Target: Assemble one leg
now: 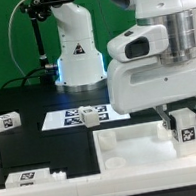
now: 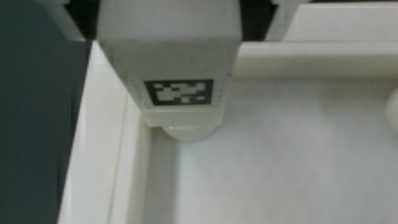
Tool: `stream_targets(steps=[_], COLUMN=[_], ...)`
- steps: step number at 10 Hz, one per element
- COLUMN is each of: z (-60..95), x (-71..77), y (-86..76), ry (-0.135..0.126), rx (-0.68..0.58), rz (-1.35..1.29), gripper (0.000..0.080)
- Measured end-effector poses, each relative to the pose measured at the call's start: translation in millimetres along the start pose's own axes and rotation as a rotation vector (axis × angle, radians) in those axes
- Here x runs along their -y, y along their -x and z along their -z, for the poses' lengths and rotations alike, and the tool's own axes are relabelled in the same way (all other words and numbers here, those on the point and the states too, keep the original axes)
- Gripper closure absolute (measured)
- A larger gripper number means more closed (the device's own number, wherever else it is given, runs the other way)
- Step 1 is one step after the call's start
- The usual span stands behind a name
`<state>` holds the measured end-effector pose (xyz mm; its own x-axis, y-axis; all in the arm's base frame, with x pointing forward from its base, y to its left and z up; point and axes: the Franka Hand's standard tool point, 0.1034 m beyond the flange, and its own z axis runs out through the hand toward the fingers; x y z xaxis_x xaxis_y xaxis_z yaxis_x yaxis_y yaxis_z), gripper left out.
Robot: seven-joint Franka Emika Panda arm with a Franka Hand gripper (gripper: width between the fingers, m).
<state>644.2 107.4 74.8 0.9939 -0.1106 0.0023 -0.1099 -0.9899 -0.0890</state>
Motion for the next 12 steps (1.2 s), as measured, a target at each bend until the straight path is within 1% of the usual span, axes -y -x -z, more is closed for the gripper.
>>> stream_targets(steps=[3,4,5,6,10,12], z=[0.7,0.8,1.3,1.0,-0.5,-0.2], x=[1.4,-0.9,-4.8,-4.5,-2.9,-2.5], y=[1.3,0.6,-0.3,0.7,1.9,1.4], ry=[0.010,-0.019,-0.059,-0.075,-0.072,-0.082], rx=[-0.001,0.013,0.035,0.043,0.053,0.068], rz=[-0.507,-0.676,-0.830,-0.896,-1.075,-1.320], gripper=[0.0512,0.0512,0.0512,0.0512,0.0512,0.0512])
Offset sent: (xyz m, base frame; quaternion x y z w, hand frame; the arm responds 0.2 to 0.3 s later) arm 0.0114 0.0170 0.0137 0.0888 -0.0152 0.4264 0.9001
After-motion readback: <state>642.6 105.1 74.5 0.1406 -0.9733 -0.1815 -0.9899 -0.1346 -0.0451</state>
